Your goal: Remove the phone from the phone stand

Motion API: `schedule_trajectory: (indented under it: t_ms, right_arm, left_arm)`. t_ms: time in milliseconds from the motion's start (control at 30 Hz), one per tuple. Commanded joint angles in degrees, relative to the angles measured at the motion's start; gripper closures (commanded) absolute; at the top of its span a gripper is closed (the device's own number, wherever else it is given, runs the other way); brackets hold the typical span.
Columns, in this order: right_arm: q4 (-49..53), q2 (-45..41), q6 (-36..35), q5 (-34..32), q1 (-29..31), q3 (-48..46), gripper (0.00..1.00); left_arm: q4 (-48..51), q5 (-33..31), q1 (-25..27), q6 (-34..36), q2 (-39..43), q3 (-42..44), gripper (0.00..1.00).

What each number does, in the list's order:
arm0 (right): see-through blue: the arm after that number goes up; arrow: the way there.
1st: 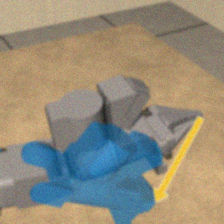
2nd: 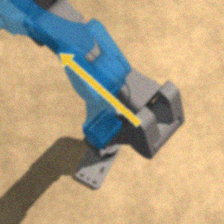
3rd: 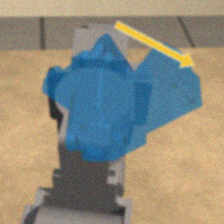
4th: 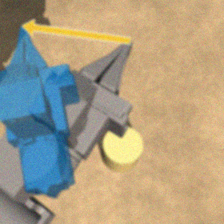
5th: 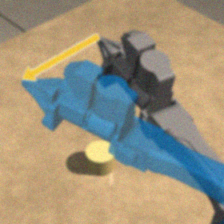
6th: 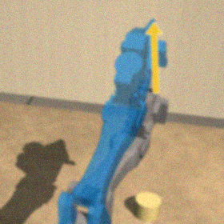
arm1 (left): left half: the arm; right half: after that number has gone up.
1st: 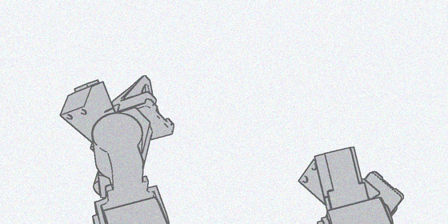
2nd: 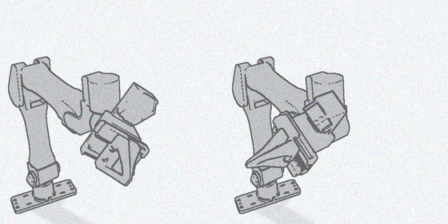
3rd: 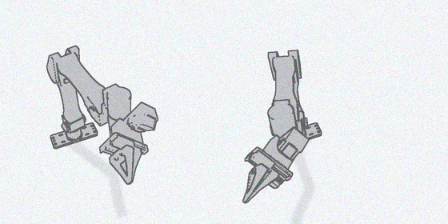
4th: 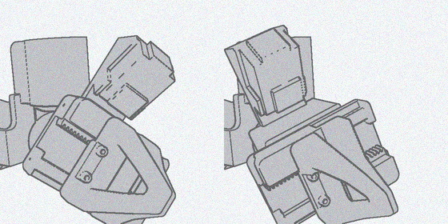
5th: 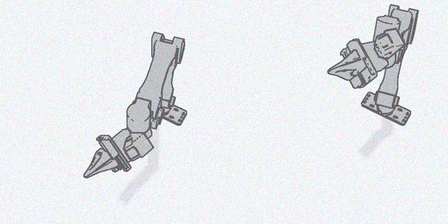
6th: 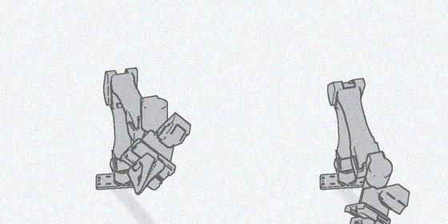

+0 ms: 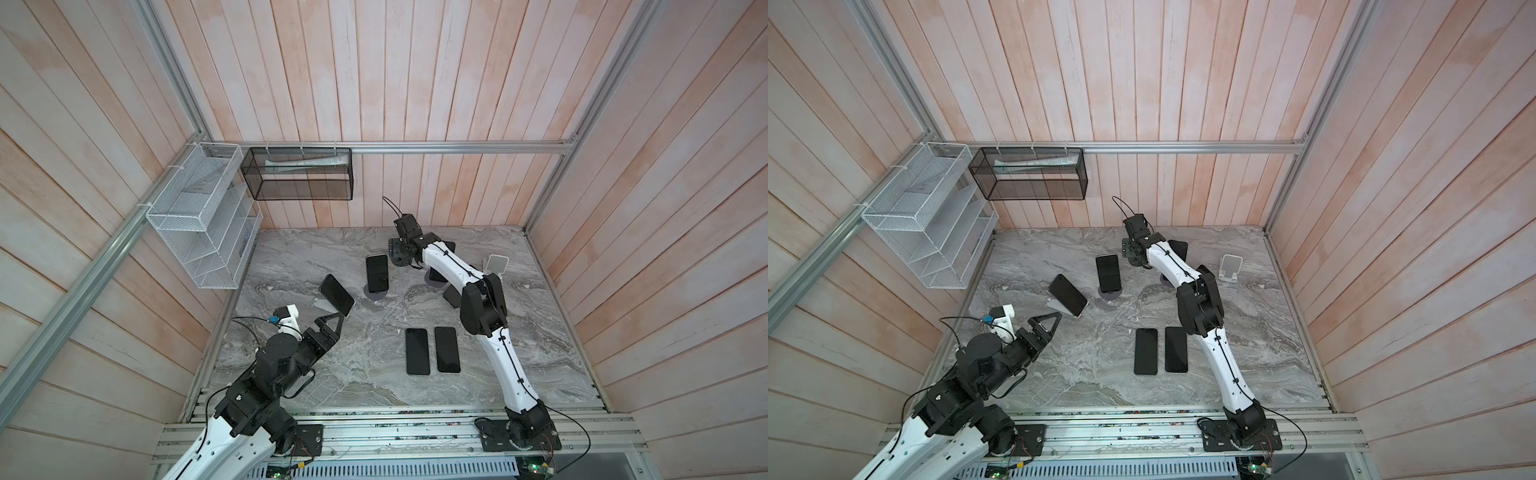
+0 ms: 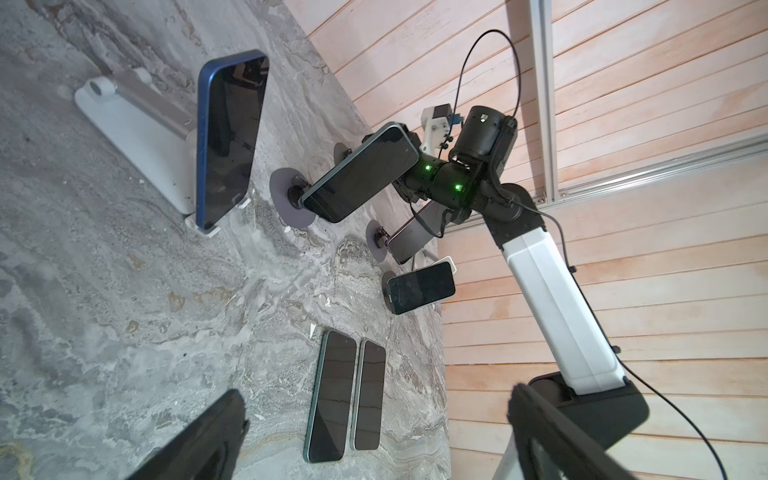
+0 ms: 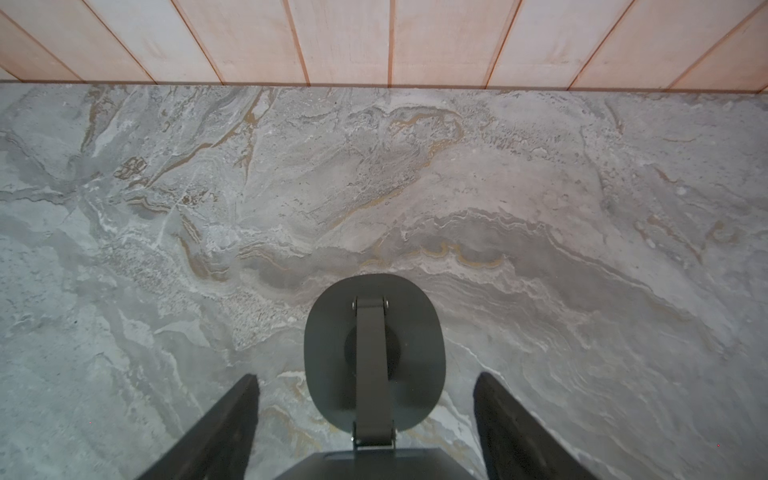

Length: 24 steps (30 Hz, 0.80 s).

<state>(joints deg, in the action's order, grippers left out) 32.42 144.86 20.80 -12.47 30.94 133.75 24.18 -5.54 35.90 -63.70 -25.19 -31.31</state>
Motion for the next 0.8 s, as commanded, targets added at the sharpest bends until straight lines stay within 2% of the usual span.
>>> schedule_trajectory:
  t_ms: [0, 167, 267, 333, 400, 467, 533, 667, 767]
  right_arm:
    - [2.2, -6.5, 0.9, -0.7, -0.1, -0.8, 0.16]
    - [1.7, -12.0, 1.9, -1.6, -0.2, -4.8, 0.16]
    - [0.5, -16.2, 1.3, 0.5, -0.1, -7.6, 0.16]
    - [0.5, -19.4, -0.2, 4.3, 0.0, -9.2, 0.17]
    - [1.2, -23.0, -1.3, 6.1, 0.8, -10.8, 0.18]
    - [0.6, -27.8, -3.0, 5.1, 2.0, -14.8, 0.18]
    - [-1.9, -34.6, -4.4, 4.1, 3.3, -22.7, 0.18]
    - [-12.7, -49.9, -6.3, 8.5, 3.4, -43.0, 0.18]
    - [-18.5, -60.0, -7.8, 7.4, 2.5, -54.8, 0.17]
  left_arm:
    - [0.0, -0.8, -0.3, 5.4, 0.1, -1.1, 0.0]
    - [-3.1, 2.5, -0.3, 5.6, -1.9, -1.1, 0.0]
    - [-2.5, 4.4, -0.4, 7.9, -5.4, -3.6, 0.0]
    - [-3.2, 6.7, -0.3, 11.0, -7.8, -5.7, 0.0]
    - [-3.1, 6.6, 0.2, 11.5, -9.6, -7.4, 0.0]
    - [-4.7, 5.6, 0.9, 11.8, -10.7, -7.6, 0.0]
    - [-7.3, 4.8, 2.0, 12.4, -12.3, -7.7, 0.0]
    - [-7.3, 3.1, 4.0, 15.8, -18.6, -12.7, 0.0]
    - [-7.4, 0.7, 5.3, 16.0, -23.1, -16.2, 0.0]
